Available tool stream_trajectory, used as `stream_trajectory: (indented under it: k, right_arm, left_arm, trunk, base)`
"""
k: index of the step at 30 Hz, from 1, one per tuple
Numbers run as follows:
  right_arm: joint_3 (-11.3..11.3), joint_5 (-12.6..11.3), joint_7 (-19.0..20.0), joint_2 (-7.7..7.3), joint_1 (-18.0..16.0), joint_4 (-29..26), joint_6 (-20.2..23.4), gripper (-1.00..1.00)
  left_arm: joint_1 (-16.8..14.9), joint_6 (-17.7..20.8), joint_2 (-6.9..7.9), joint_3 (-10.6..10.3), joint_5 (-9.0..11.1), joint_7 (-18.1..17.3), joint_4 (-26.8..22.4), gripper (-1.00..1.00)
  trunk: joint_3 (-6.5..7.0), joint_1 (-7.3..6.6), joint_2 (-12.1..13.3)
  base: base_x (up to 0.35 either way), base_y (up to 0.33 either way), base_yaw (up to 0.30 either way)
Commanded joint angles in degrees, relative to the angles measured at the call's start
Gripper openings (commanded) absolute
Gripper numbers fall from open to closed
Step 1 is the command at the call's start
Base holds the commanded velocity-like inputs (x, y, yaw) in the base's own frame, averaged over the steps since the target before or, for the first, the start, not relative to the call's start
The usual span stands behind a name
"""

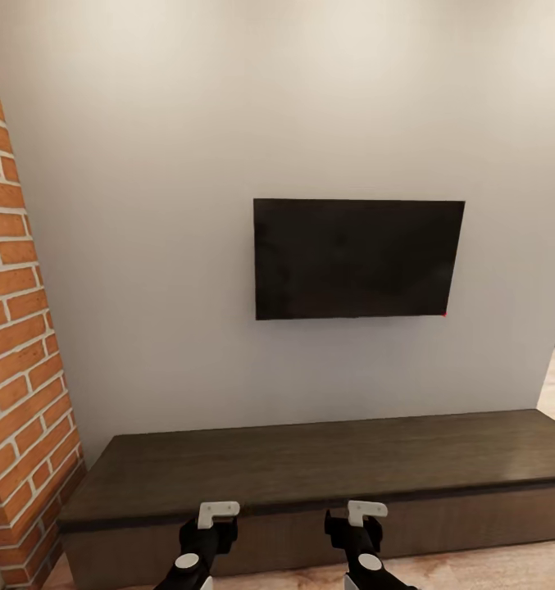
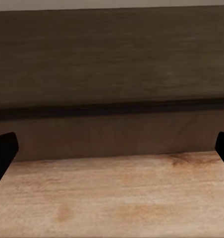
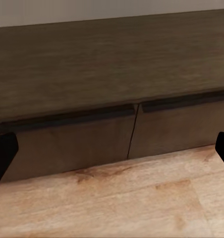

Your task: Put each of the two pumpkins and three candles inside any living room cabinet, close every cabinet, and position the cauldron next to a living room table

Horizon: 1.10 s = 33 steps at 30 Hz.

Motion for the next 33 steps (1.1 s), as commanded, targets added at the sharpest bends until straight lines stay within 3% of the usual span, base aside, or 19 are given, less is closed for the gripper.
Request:
stream_trajectory:
  k: [1,7,16,26,28,31,33]
  right_arm:
    - [0.5,-0.56,-0.28,-0.01,-0.06,0.06,-0.26,1.0]
    - [0.59,-0.56,-0.28,0.0,-0.06,0.06,-0.2,1.0]
    - [0.57,-0.56,-0.28,0.03,-0.07,0.06,-0.26,1.0]
    - [0.72,-0.11,-1.98,0.34,-0.05,0.09,-0.25,1.0]
    - [0.76,-0.29,-2.18,0.42,-0.06,0.04,-0.31,1.0]
    - [0.33,-0.61,-1.38,0.33,-0.03,0.07,-0.41,1.0]
    - [-2.17,-1.91,4.8,0.11,-0.03,0.22,-0.19,1.0]
  left_arm:
    - [-0.05,0.04,0.07,-0.48,0.61,0.48,-0.05,1.0]
    - [-0.05,0.05,0.07,-0.47,0.57,0.58,-0.14,1.0]
    - [-0.05,0.0,0.07,-0.47,0.56,0.71,-0.11,1.0]
    - [-0.05,-0.46,0.07,-0.47,0.56,1.0,-0.39,1.0]
    - [0.0,-0.52,0.07,-0.46,0.56,1.04,-1.32,1.0]
    - [0.06,-0.15,0.1,-0.56,0.45,1.18,-8.03,1.0]
    - [0.52,0.14,0.26,-0.62,0.12,1.22,-13.54,1.0]
  trunk:
    - [-0.07,0.0,-0.05]
    - [-0.07,0.0,-0.05]
    - [-0.07,0.0,-0.05]
    - [-0.07,0.0,-0.05]
    - [-0.07,0.0,-0.05]
    - [-0.07,0.0,-0.05]
    - [-0.07,0.0,-0.05]
  base:
    - [0.021,0.235,0.0]
    - [0.092,0.131,0.0]
    - [0.148,-0.093,0.0]
    - [-0.066,-0.011,0.0]
    - [-0.094,-0.001,0.0]
    - [-0.041,0.0,0.0]
    - [-0.014,0.0,0.0]
